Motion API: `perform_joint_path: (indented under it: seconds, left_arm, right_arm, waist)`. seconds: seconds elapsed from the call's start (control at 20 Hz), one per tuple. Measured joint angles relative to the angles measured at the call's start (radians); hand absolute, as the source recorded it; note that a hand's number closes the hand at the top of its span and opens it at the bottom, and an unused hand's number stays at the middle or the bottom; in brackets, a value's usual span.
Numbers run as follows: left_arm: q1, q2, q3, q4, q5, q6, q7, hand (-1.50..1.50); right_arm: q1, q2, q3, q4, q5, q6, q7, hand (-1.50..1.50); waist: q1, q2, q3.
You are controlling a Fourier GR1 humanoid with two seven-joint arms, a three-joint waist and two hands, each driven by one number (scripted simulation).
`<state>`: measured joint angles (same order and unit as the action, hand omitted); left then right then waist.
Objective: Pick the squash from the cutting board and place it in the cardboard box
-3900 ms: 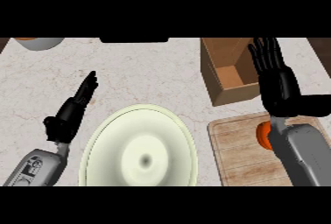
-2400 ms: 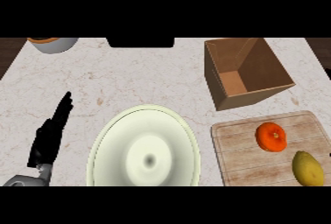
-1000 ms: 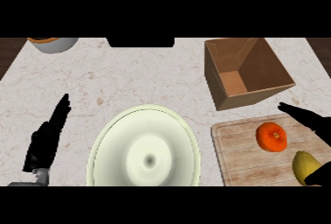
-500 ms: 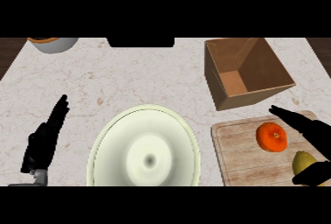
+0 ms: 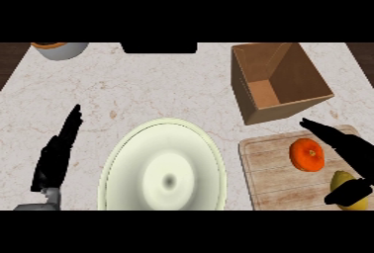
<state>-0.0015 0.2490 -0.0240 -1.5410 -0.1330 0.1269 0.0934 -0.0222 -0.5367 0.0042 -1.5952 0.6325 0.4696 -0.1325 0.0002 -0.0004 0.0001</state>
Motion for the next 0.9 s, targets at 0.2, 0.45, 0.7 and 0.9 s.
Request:
perform_joint_path:
  seconds: [0.2,0.45,0.7,0.9]
  left_arm:
    - [-0.023,-0.007,0.022,0.005,-0.002,-0.023,0.02,0.0]
    - [0.006,-0.021,0.036,-0.019,-0.012,-0.045,0.012,0.0]
    - [0.025,-0.033,0.05,-0.042,-0.026,-0.056,0.013,0.0]
    - [0.02,-0.033,0.059,-0.035,-0.028,-0.063,0.012,0.0]
  right_arm:
    - [0.001,0.023,0.002,0.017,0.049,0.001,-0.021,-1.5]
    - [-0.013,0.053,0.007,0.069,0.109,-0.005,-0.052,1.5]
    - [-0.003,0.07,-0.009,0.08,0.139,-0.027,-0.1,1.5]
    - [-0.014,0.099,-0.013,0.075,0.195,-0.135,-0.109,1.5]
  waist:
    - [0.0,0.0,0.0]
    - [0.001,0.0,0.0]
    - [0.001,-0.001,-0.001]
    - [0.0,-0.001,-0.001]
